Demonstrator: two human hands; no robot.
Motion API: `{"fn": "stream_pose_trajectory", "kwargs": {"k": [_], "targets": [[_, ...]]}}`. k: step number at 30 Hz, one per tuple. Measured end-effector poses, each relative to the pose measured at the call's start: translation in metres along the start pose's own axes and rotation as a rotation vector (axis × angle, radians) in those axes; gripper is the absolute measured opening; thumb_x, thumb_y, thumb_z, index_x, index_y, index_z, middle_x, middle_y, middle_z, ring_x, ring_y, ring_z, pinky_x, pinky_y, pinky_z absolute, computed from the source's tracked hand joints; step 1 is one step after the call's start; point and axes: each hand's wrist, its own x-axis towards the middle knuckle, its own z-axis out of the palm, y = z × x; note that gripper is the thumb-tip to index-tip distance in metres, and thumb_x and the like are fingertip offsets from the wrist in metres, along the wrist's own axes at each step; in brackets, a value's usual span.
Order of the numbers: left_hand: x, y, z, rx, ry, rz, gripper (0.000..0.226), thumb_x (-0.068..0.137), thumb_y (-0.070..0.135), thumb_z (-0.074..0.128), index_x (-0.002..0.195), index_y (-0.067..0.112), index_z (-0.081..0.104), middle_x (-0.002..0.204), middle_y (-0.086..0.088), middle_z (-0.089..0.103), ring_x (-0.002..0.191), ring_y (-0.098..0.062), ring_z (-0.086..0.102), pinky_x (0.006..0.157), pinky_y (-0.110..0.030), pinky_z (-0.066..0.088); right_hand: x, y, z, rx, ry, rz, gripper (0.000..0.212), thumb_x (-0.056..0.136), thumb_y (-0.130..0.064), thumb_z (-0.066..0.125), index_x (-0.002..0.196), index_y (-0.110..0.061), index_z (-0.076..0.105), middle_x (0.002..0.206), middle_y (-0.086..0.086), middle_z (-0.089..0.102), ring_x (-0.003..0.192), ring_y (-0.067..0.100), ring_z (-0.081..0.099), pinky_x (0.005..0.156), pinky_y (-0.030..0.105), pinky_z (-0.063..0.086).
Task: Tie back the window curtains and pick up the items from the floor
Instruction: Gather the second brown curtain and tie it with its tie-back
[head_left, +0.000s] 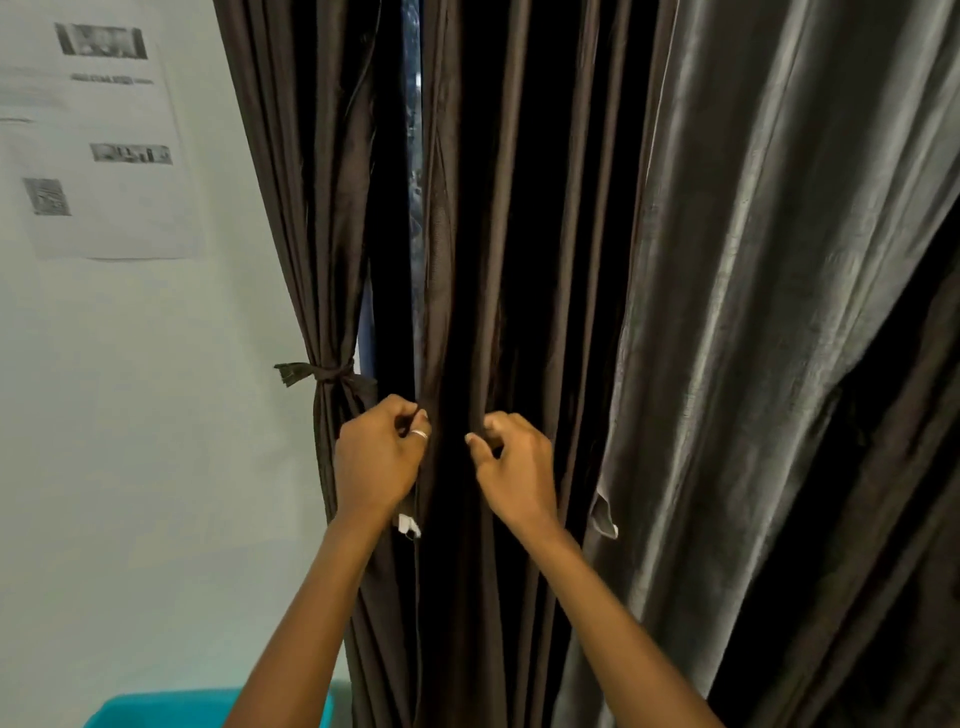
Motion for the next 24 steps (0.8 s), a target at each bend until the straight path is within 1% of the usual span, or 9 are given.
{"fn": "stream_pose_trajectory", "kwargs": {"k": [5,7,10,12,15,16,20,22,24], "targets": [[-0.002,0.006,0.007,-0.047,-0.074,0.021,0.005,0.09,0.022,0.068,0.092,0.019,0.071,0.076,0.011,0.068,0.072,-0.006,0.066,0.067,-0.025,0.053,-0.001,-0.017,0.021,0.024,-0.056,-0.022,0.006,0.09,-0.011,0.067,0.085,-0.014,0.068,0.084,-0.001,0.06,0.072,0.014,0.06,0.066,0.034,0.053],[-0.002,0.004,0.004,-0.08,-0.095,0.015,0.006,0.09,0.019,0.068,0.095,0.016,0.071,0.077,0.012,0.068,0.073,0.001,0.066,0.069,-0.019,0.053,0.0,-0.019,0.024,0.029,-0.062,-0.014,0.006,0.09,-0.01,0.066,0.085,-0.014,0.069,0.085,-0.001,0.06,0.072,0.014,0.059,0.064,0.03,0.05],[-0.001,0.005,0.001,-0.105,-0.115,-0.005,0.005,0.091,0.017,0.067,0.094,0.018,0.07,0.076,0.015,0.068,0.072,0.006,0.064,0.066,-0.008,0.047,-0.001,-0.02,0.027,0.021,-0.064,-0.016,0.008,0.091,-0.011,0.065,0.085,-0.013,0.069,0.082,-0.002,0.056,0.068,0.011,0.056,0.058,0.018,0.039],[0.0,0.009,0.001,-0.117,-0.113,-0.027,0.007,0.092,0.026,0.067,0.088,0.021,0.069,0.074,0.013,0.068,0.071,0.005,0.064,0.065,-0.012,0.047,-0.003,-0.022,0.029,0.021,-0.058,-0.034,0.009,0.093,-0.014,0.063,0.089,-0.015,0.071,0.079,-0.004,0.055,0.066,0.009,0.054,0.056,0.01,0.031],[0.004,0.013,0.002,-0.062,-0.128,-0.056,0.03,0.086,0.057,0.066,0.08,0.027,0.066,0.07,0.01,0.068,0.066,-0.001,0.064,0.061,-0.02,0.051,-0.004,-0.022,0.03,0.014,-0.046,-0.041,0.012,0.096,-0.015,0.06,0.097,-0.016,0.072,0.08,-0.002,0.057,0.067,0.009,0.055,0.055,0.009,0.031],[0.006,0.013,0.002,-0.02,-0.136,-0.061,0.034,0.085,0.061,0.065,0.079,0.028,0.065,0.068,0.01,0.067,0.064,-0.003,0.064,0.06,-0.022,0.051,-0.004,-0.022,0.031,0.012,-0.043,-0.038,0.011,0.095,-0.014,0.061,0.096,-0.015,0.072,0.08,-0.003,0.057,0.067,0.009,0.054,0.055,0.008,0.03],[0.017,0.012,0.004,0.07,-0.127,-0.087,0.03,0.09,0.042,0.066,0.068,0.024,0.056,0.059,0.005,0.061,0.06,-0.014,0.061,0.057,-0.028,0.046,-0.003,-0.019,0.032,0.025,-0.082,-0.087,0.01,0.093,-0.013,0.063,0.094,-0.015,0.073,0.075,-0.005,0.051,0.064,0.008,0.05,0.056,0.01,0.031],[0.018,0.01,0.004,0.095,-0.105,-0.084,0.031,0.09,0.036,0.066,0.066,0.022,0.053,0.058,0.005,0.059,0.058,-0.014,0.059,0.058,-0.03,0.046,-0.001,-0.017,0.026,0.075,-0.159,-0.131,0.012,0.093,-0.016,0.064,0.097,-0.018,0.075,0.079,-0.004,0.057,0.069,0.008,0.056,0.059,0.017,0.041],[0.02,0.006,0.001,0.108,-0.095,-0.085,0.03,0.091,0.035,0.065,0.066,0.022,0.054,0.057,0.005,0.059,0.057,-0.013,0.059,0.058,-0.029,0.046,-0.002,-0.012,0.014,0.11,-0.11,-0.131,0.016,0.093,-0.023,0.067,0.106,-0.02,0.077,0.092,-0.005,0.067,0.081,0.006,0.064,0.071,0.02,0.052]]}}
